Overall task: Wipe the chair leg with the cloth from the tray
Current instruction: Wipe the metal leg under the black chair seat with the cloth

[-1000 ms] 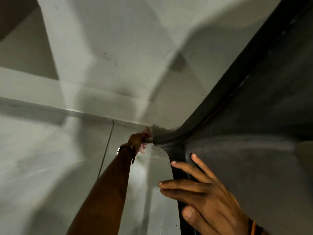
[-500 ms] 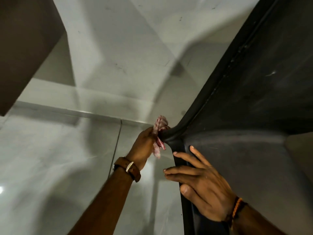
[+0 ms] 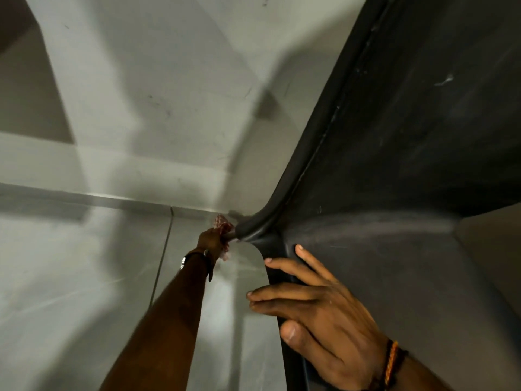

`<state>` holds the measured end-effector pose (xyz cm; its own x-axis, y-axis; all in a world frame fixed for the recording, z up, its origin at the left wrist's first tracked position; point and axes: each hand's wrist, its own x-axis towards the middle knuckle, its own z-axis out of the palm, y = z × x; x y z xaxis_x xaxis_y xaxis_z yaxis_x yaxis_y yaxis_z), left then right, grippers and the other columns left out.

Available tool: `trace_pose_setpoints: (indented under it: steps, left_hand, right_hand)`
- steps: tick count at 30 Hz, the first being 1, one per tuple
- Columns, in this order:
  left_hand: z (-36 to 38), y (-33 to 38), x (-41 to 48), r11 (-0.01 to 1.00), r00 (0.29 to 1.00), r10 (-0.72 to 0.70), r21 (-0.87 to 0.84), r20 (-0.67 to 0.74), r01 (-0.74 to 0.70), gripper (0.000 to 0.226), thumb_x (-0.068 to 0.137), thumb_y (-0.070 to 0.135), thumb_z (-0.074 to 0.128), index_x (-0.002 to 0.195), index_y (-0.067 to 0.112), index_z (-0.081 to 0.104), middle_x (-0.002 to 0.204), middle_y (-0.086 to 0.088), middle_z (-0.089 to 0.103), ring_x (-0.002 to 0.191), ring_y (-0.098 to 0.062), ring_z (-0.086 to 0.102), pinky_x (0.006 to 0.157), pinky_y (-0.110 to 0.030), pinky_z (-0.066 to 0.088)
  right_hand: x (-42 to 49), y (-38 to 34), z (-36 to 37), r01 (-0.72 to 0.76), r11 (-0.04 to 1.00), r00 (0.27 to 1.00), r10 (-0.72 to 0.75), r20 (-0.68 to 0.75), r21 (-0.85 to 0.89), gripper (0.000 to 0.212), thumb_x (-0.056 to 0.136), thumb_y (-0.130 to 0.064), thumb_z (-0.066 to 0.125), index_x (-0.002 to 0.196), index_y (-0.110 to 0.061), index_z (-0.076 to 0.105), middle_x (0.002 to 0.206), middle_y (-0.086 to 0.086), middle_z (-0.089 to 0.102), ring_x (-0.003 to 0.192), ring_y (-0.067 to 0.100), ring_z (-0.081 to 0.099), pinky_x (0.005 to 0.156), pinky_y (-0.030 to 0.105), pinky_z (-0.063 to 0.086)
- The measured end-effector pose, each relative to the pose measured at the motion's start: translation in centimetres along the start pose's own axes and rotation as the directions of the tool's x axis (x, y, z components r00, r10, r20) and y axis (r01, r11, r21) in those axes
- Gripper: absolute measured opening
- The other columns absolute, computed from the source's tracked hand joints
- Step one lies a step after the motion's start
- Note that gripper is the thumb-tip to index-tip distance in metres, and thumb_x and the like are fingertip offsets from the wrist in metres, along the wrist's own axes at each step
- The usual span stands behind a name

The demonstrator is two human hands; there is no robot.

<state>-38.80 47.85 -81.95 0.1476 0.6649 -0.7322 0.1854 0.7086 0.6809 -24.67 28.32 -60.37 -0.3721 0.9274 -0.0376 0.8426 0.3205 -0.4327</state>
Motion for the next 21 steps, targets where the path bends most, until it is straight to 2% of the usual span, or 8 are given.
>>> trace_pose_setpoints:
  steps: [3,5,7,10,13,17,19,21]
  left_hand:
    - [-0.3,0.6,-1.5,0.996,0.998,0.067,0.052,0.018,-0.068,0.042,0.107,0.019,0.045,0.112,-0.018,0.063,0.087,-0.031,0.063,0.061,-0.032,0.057,0.065,-0.048,0.055]
    - [-0.5,1.7,-3.4,0.977,0.986,0.163,0.129,0.044,-0.167,0.038,0.107,0.019,0.047,0.099,-0.013,0.066,0.083,-0.029,0.065,0.063,-0.035,0.06,0.076,-0.053,0.058]
    - [-0.7,2.5,-5.5,0.968,0.973,0.223,0.102,0.063,-0.228,0.04,0.106,0.025,0.048,0.09,-0.006,0.067,0.077,-0.026,0.067,0.06,-0.033,0.061,0.07,-0.047,0.057]
    - [-0.8,2.7,-8.3,0.945,0.947,0.316,0.064,0.064,-0.32,0.033,0.104,0.022,0.048,0.097,0.0,0.071,0.075,-0.014,0.072,0.062,-0.026,0.067,0.064,-0.033,0.058]
    - [-0.8,2.3,-9.0,0.919,0.918,0.391,0.026,0.063,-0.393,0.028,0.104,0.015,0.047,0.105,0.004,0.072,0.088,-0.014,0.076,0.079,-0.023,0.072,0.079,-0.03,0.059]
    - [-0.1,-0.1,-4.9,0.956,0.954,0.293,-0.002,-0.056,-0.294,0.033,0.105,0.011,0.043,0.108,-0.007,0.07,0.099,-0.032,0.074,0.091,-0.045,0.07,0.089,-0.049,0.058]
    - [0.2,-1.4,-1.7,0.979,0.975,0.202,-0.004,-0.092,-0.203,0.032,0.102,0.005,0.043,0.106,-0.013,0.069,0.093,-0.035,0.072,0.078,-0.046,0.069,0.081,-0.054,0.06]
    - [0.0,-2.1,1.2,0.993,0.992,0.11,0.051,-0.059,-0.107,0.023,0.093,-0.01,0.049,0.1,-0.018,0.069,0.085,-0.034,0.07,0.062,-0.038,0.064,0.073,-0.055,0.061]
  right_hand:
    - [0.1,0.0,-0.1,0.012,1.0,1.0,-0.012,0.014,-0.003,0.052,0.109,-0.045,0.033,0.133,-0.028,0.076,0.145,-0.022,0.068,0.163,0.008,0.031,0.137,0.041,0.005]
    - [0.0,0.1,-0.3,0.008,1.0,1.0,-0.008,0.022,0.001,0.055,0.111,-0.048,0.03,0.134,-0.029,0.075,0.146,-0.023,0.067,0.163,0.008,0.03,0.137,0.042,0.005]
    - [0.1,0.0,-0.3,0.001,1.0,1.0,-0.002,0.017,0.006,0.063,0.114,-0.053,0.02,0.135,-0.03,0.075,0.146,-0.025,0.066,0.163,0.008,0.03,0.137,0.042,0.006]
    - [0.1,-0.2,-0.3,-0.01,1.0,0.999,0.011,0.038,-0.009,0.067,0.114,-0.056,0.015,0.136,-0.032,0.074,0.147,-0.027,0.065,0.163,0.008,0.029,0.137,0.046,0.007]
    - [0.2,-0.5,-0.3,-0.038,0.999,0.998,0.039,0.046,-0.017,0.07,0.114,-0.057,0.013,0.136,-0.033,0.074,0.146,-0.027,0.066,0.163,0.007,0.029,0.136,0.048,0.008]
    - [0.3,-0.7,-0.6,-0.055,0.998,0.996,0.056,0.068,-0.006,0.073,0.113,-0.059,0.012,0.136,-0.029,0.075,0.146,-0.022,0.068,0.162,0.015,0.034,0.136,0.053,0.01]
    - [0.2,-0.6,-0.5,-0.059,0.998,0.996,0.059,0.061,0.002,0.074,0.113,-0.059,0.013,0.135,-0.027,0.076,0.147,-0.02,0.068,0.162,0.016,0.034,0.135,0.054,0.01]
    - [0.0,-0.5,-0.4,-0.055,0.998,0.997,0.054,0.046,0.018,0.073,0.113,-0.058,0.014,0.135,-0.025,0.076,0.147,-0.018,0.069,0.163,0.015,0.034,0.136,0.053,0.009]
